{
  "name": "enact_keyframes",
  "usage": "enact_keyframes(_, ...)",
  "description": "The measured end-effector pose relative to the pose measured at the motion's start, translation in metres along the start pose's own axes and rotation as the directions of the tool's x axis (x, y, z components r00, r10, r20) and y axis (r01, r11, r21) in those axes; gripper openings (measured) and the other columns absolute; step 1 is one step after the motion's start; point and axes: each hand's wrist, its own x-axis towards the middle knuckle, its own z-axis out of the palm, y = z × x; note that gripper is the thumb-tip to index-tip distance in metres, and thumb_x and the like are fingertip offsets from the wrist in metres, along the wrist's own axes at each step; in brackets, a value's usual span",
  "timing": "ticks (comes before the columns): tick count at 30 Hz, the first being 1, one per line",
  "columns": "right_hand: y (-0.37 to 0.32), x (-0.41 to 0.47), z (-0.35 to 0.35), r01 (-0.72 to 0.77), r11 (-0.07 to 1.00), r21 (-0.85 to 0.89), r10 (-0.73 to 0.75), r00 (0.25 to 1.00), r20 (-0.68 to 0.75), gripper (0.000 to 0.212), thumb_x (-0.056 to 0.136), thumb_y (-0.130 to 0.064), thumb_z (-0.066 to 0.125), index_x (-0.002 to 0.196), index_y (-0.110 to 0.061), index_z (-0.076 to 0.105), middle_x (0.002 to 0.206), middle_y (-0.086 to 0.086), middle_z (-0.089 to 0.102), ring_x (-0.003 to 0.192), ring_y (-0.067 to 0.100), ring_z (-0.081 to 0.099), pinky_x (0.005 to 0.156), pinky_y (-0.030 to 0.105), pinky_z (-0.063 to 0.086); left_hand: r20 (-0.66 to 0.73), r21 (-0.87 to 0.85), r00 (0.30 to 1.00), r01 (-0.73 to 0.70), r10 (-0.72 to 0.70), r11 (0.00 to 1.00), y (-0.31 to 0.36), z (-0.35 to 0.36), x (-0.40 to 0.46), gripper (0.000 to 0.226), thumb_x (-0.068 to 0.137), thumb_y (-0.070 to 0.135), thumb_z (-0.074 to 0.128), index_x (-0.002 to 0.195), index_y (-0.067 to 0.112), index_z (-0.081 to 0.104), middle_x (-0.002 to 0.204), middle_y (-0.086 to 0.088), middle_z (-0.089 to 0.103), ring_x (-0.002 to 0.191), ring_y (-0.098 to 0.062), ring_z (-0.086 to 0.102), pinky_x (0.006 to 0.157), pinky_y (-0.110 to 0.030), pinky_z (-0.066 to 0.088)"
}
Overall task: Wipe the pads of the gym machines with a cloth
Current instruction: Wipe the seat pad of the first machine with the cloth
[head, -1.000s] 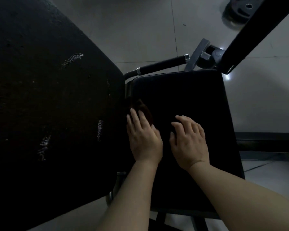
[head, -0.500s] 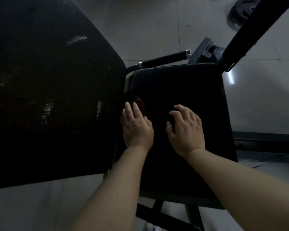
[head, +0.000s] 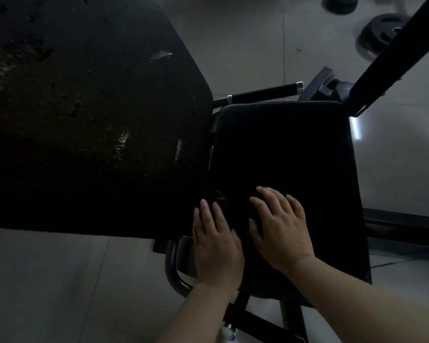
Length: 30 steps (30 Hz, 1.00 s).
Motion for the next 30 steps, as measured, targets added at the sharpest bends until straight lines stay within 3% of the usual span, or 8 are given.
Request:
enact_keyframes(3, -0.002, 0.003, 0.002, 0.002, 1.0, -0.019, -0.002, 0.999, -0.032, 0.05, 0.083, -0.044, 0.035, 0.122, -0.021, 0.057, 0.137, 0.004, 0.05, 0.132, 0.02, 0.035, 0.108, 0.042, 0.023, 0.043, -0.078, 0.999, 0.019, -0.016, 0.997, 0.004, -0.01, 0.032, 0.065, 0.096, 0.035, 0.04, 0.15, 0.006, 0.016, 0.157, -0.018, 0.013, 0.144, -0.032, 0.017, 0.113, -0.04, 0.024)
enact_keyframes(9, -0.001, 0.003, 0.002, 0.004, 1.0, -0.027, -0.005, 0.999, -0.044, 0.045, 0.082, -0.043, 0.046, 0.122, -0.024, 0.054, 0.137, 0.002, 0.048, 0.131, 0.02, 0.037, 0.107, 0.039, 0.02, -0.029, -0.227, 0.994, 0.094, -0.103, 0.969, 0.009, -0.015, 0.065, 0.058, 0.097, 0.032, 0.039, 0.148, 0.01, 0.022, 0.15, -0.015, 0.027, 0.129, -0.03, 0.041, 0.098, -0.04, 0.042)
enact_keyframes(13, -0.001, 0.002, 0.003, -0.02, 1.0, 0.006, 0.02, 0.998, -0.056, 0.045, 0.086, -0.043, 0.035, 0.122, -0.025, 0.054, 0.137, 0.0, 0.048, 0.131, 0.019, 0.039, 0.108, 0.038, 0.021, -0.105, -0.159, 0.989, 0.085, -0.102, 0.984, 0.003, 0.001, 0.003, 0.059, 0.096, 0.035, 0.027, 0.148, 0.005, 0.025, 0.155, -0.018, 0.021, 0.139, -0.032, 0.03, 0.107, -0.04, 0.034)
enact_keyframes(16, 0.0, 0.001, 0.003, -0.025, 0.999, 0.03, 0.027, 0.998, -0.065, 0.045, 0.088, -0.04, 0.032, 0.124, -0.024, 0.055, 0.138, -0.001, 0.049, 0.132, 0.018, 0.039, 0.109, 0.038, 0.02, -0.066, -0.104, 0.994, 0.082, -0.09, 0.991, 0.001, 0.006, -0.032, 0.061, 0.094, 0.036, 0.027, 0.145, 0.003, 0.029, 0.154, -0.018, 0.024, 0.138, -0.034, 0.032, 0.105, -0.041, 0.032)
enact_keyframes(22, 0.0, 0.003, 0.003, -0.013, 0.999, 0.038, 0.016, 0.998, -0.066, 0.043, 0.086, -0.035, 0.038, 0.123, -0.023, 0.056, 0.137, 0.002, 0.049, 0.132, 0.021, 0.039, 0.108, 0.04, 0.021, 0.013, -0.109, 1.0, 0.01, -0.009, 0.994, 0.006, -0.007, 0.05, 0.062, 0.099, 0.036, 0.032, 0.151, 0.008, 0.011, 0.159, -0.014, 0.004, 0.146, -0.03, 0.006, 0.116, -0.04, 0.017)
enact_keyframes(24, 0.001, 0.003, 0.004, 0.002, 0.999, 0.043, 0.001, 0.998, -0.065, 0.042, 0.085, -0.033, 0.045, 0.125, -0.023, 0.055, 0.138, 0.003, 0.048, 0.133, 0.022, 0.038, 0.108, 0.04, 0.02, 0.011, -0.184, 0.999, 0.052, -0.051, 0.982, 0.009, -0.012, 0.089, 0.06, 0.099, 0.035, 0.035, 0.15, 0.01, 0.015, 0.157, -0.014, 0.012, 0.142, -0.03, 0.021, 0.11, -0.038, 0.028)
enact_keyframes(27, 0.003, 0.003, 0.004, 0.016, 0.998, 0.059, -0.013, 0.998, -0.062, 0.041, 0.086, -0.028, 0.057, 0.127, -0.023, 0.055, 0.14, 0.003, 0.047, 0.134, 0.023, 0.037, 0.109, 0.039, 0.016, -0.001, -0.321, 0.993, 0.112, -0.119, 0.941, 0.009, -0.014, 0.104, 0.055, 0.099, 0.035, 0.037, 0.148, 0.015, 0.021, 0.149, -0.012, 0.029, 0.125, -0.027, 0.045, 0.085, -0.03, 0.04)
enact_keyframes(30, 0.004, 0.003, 0.002, 0.009, 0.997, 0.079, -0.004, 0.998, -0.058, 0.042, 0.086, -0.026, 0.059, 0.129, -0.023, 0.054, 0.141, 0.003, 0.046, 0.135, 0.022, 0.036, 0.11, 0.038, 0.015, -0.076, -0.314, 0.985, 0.125, -0.156, 0.941, 0.002, -0.007, 0.06, 0.056, 0.098, 0.032, 0.038, 0.148, 0.011, 0.023, 0.146, -0.015, 0.035, 0.124, -0.028, 0.046, 0.088, -0.032, 0.044)
